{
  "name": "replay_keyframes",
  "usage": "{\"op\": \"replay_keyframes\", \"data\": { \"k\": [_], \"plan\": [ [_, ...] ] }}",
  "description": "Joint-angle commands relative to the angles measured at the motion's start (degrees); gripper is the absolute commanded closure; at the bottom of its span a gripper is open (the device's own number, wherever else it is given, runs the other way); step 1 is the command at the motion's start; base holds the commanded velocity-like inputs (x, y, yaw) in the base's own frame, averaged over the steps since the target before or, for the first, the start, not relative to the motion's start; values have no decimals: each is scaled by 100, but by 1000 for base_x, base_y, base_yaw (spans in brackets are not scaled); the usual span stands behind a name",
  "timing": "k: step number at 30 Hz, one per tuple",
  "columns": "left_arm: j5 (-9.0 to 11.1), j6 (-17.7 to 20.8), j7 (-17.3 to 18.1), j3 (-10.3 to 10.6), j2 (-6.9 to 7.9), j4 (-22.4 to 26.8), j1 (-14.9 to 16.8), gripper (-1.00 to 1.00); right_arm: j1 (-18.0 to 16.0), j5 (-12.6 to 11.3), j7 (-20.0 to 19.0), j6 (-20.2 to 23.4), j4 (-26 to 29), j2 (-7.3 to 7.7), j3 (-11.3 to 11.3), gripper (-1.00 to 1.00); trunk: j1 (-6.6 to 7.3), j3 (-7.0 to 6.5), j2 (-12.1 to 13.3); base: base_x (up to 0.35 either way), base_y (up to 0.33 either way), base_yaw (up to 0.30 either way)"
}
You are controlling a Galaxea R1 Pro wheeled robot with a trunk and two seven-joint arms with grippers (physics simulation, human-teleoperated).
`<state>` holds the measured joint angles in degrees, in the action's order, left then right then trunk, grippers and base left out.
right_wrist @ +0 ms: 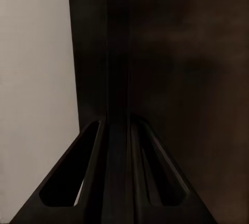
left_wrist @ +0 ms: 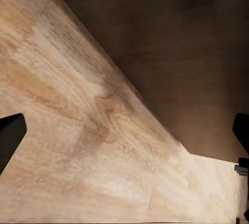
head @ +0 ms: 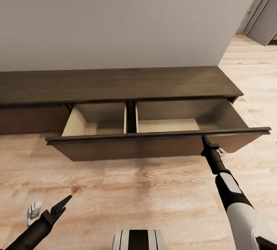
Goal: Place each of the two pumpkins and all three candles from the living room inside a cabinet in the living room (use any cabinet), then make sure every cabinet is closed, and position the cauldron so it is next to a table in the living room.
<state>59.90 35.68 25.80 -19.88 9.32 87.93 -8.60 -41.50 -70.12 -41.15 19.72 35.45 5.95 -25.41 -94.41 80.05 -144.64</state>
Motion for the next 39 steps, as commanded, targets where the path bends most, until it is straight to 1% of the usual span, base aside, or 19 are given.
{"op": "replay_keyframes", "data": {
  "k": [1,13,22,23,34,39],
  "plan": [
    [39,44,-4,-7,2,4,-2,-100,2,-55,2,14,-126,3,-254,100,2,3,-1,-269,-43,0],
    [32,44,-8,-7,5,4,-2,-100,2,-55,9,14,-126,11,-254,100,2,3,-1,-106,-20,0],
    [38,44,-12,-16,7,4,-2,-100,2,-47,17,7,-126,-1,-254,100,2,3,-1,-23,-5,0],
    [39,44,-12,-16,6,4,-2,-100,2,-48,18,6,-126,0,-254,-100,2,3,-1,-2,0,0],
    [41,44,-7,-16,6,4,-2,-100,2,-49,20,6,-126,3,-254,-100,2,3,-1,0,0,0],
    [72,45,-35,-23,8,4,-2,-100,4,-47,20,-8,-126,0,-254,-100,15,-107,6,0,0,0]
  ]
}}
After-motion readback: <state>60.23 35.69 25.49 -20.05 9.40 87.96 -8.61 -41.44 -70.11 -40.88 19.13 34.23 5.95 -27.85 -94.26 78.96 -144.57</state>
